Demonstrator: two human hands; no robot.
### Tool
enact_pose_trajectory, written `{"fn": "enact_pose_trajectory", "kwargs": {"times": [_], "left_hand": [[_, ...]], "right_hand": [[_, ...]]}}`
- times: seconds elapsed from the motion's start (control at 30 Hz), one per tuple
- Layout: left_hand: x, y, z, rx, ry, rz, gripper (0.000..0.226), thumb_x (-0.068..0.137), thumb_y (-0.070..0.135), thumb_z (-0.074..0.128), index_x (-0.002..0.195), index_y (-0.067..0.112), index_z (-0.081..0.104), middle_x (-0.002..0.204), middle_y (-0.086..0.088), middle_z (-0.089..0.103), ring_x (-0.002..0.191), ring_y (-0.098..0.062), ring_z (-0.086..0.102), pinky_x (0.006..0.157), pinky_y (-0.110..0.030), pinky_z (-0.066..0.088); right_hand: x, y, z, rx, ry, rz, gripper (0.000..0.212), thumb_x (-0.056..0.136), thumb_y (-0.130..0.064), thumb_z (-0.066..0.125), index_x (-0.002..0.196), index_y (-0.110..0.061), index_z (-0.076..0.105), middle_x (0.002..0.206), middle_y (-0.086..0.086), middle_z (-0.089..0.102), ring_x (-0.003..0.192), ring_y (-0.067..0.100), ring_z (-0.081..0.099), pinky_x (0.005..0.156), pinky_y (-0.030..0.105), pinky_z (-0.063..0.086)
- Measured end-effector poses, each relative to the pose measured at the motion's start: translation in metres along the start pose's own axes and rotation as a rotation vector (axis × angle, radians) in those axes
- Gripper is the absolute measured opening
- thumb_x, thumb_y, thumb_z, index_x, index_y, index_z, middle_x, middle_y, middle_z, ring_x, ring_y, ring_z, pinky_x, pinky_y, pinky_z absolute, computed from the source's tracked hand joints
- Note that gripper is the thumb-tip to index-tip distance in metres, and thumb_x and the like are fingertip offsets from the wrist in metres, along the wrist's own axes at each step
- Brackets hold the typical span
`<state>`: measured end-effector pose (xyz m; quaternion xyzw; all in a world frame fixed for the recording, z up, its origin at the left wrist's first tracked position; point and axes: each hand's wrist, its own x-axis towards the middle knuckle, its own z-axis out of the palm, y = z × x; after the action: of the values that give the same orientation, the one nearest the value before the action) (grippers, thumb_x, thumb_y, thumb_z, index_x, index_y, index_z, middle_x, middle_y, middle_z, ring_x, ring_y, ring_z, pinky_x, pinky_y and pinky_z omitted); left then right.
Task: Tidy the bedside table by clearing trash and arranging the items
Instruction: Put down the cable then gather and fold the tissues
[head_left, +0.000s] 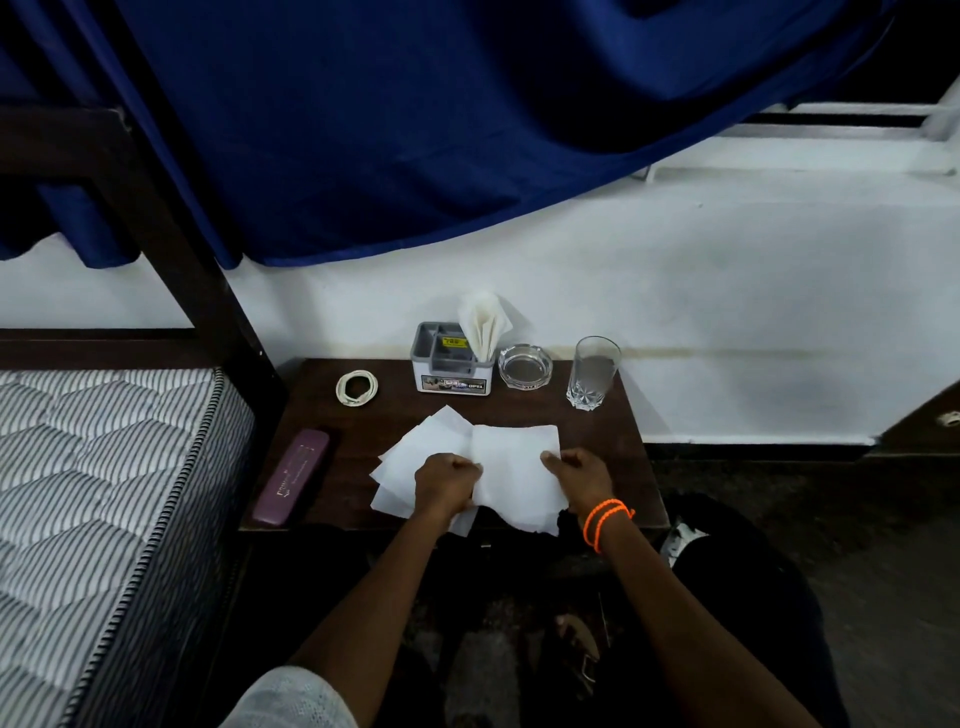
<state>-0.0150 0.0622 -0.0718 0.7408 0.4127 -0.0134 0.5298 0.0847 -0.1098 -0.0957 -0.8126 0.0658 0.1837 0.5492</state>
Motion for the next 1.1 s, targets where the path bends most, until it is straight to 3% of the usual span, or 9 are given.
{"fn": "enact_pose_trajectory", "kwargs": {"times": [0.1, 0.2, 0.3, 0.43, 0.6, 0.73, 0.87, 0.97, 1.1], "left_hand": [[0.001, 0.001, 0.002, -0.026, -0.016, 0.01, 0.015, 0.083, 0.025, 0.082, 0.093, 0.015, 0.078, 0.093, -0.009, 0.077, 0.088, -0.031, 0.074, 0.087, -0.04, 0.062], [0.007, -0.004, 0.004, -0.035, -0.012, 0.009, 0.023, 0.083, 0.022, 0.08, 0.103, 0.012, 0.08, 0.105, -0.009, 0.078, 0.1, -0.031, 0.072, 0.095, -0.046, 0.059], [0.008, -0.003, 0.002, -0.067, 0.006, -0.007, 0.008, 0.086, 0.019, 0.073, 0.091, 0.018, 0.079, 0.102, -0.008, 0.077, 0.103, -0.031, 0.07, 0.096, -0.047, 0.058], [0.01, 0.001, 0.0, -0.118, -0.008, -0.058, 0.017, 0.093, 0.017, 0.061, 0.077, 0.017, 0.066, 0.084, -0.004, 0.068, 0.087, -0.028, 0.064, 0.089, -0.043, 0.058], [0.014, 0.002, -0.001, -0.448, -0.076, -0.183, 0.035, 0.099, 0.021, 0.057, 0.129, 0.004, 0.063, 0.118, -0.018, 0.067, 0.078, -0.021, 0.065, 0.07, -0.037, 0.06], [0.018, -0.003, -0.002, -0.52, -0.075, -0.188, 0.047, 0.086, 0.048, 0.068, 0.119, 0.014, 0.065, 0.115, -0.007, 0.07, 0.103, -0.03, 0.07, 0.087, -0.049, 0.062], [0.023, -0.005, -0.007, -0.358, 0.062, -0.091, 0.035, 0.093, 0.026, 0.07, 0.122, 0.008, 0.068, 0.129, -0.01, 0.069, 0.114, -0.032, 0.064, 0.103, -0.05, 0.053], [0.019, -0.002, -0.011, -0.45, 0.054, -0.024, 0.008, 0.096, 0.016, 0.066, 0.102, 0.016, 0.07, 0.122, -0.011, 0.071, 0.107, -0.029, 0.066, 0.102, -0.049, 0.054], [0.013, 0.0, -0.017, -0.559, -0.021, 0.075, 0.011, 0.095, 0.015, 0.07, 0.105, 0.017, 0.073, 0.113, -0.007, 0.077, 0.104, -0.028, 0.072, 0.097, -0.051, 0.057]], "right_hand": [[-0.006, -0.008, 0.001, 0.197, -0.059, 0.072, 0.029, 0.088, -0.04, 0.074, 0.085, -0.011, 0.07, 0.083, 0.008, 0.067, 0.08, 0.025, 0.061, 0.062, 0.036, 0.052], [-0.005, -0.009, 0.003, 0.351, -0.158, 0.181, 0.041, 0.087, -0.052, 0.07, 0.103, -0.015, 0.072, 0.101, 0.007, 0.076, 0.095, 0.029, 0.071, 0.079, 0.051, 0.061], [-0.003, -0.007, 0.004, 0.362, -0.163, 0.223, 0.05, 0.087, -0.062, 0.064, 0.106, -0.018, 0.074, 0.101, 0.006, 0.078, 0.095, 0.03, 0.073, 0.085, 0.055, 0.058], [-0.011, -0.009, 0.006, 0.372, -0.171, 0.169, 0.023, 0.092, -0.024, 0.072, 0.104, -0.004, 0.072, 0.107, 0.022, 0.074, 0.088, 0.031, 0.069, 0.086, 0.05, 0.057], [-0.016, -0.008, 0.006, 0.283, -0.248, 0.038, 0.031, 0.078, 0.018, 0.064, 0.098, -0.005, 0.07, 0.099, 0.021, 0.071, 0.087, 0.031, 0.064, 0.075, 0.038, 0.054], [-0.02, -0.014, 0.004, 0.359, -0.395, 0.018, 0.032, 0.078, 0.018, 0.063, 0.097, -0.006, 0.071, 0.093, 0.015, 0.074, 0.078, 0.028, 0.067, 0.066, 0.031, 0.058], [-0.022, -0.019, 0.01, 0.461, -0.43, -0.011, 0.02, 0.089, -0.003, 0.07, 0.107, 0.003, 0.068, 0.107, 0.023, 0.073, 0.092, 0.031, 0.069, 0.08, 0.039, 0.059], [-0.02, -0.02, 0.014, 0.463, -0.398, -0.002, 0.035, 0.097, -0.03, 0.064, 0.111, 0.002, 0.071, 0.111, 0.019, 0.074, 0.1, 0.031, 0.072, 0.09, 0.043, 0.057], [-0.017, -0.027, 0.015, 0.45, -0.347, -0.061, 0.023, 0.091, -0.009, 0.07, 0.111, 0.003, 0.068, 0.114, 0.023, 0.072, 0.1, 0.033, 0.068, 0.094, 0.052, 0.053]]}}
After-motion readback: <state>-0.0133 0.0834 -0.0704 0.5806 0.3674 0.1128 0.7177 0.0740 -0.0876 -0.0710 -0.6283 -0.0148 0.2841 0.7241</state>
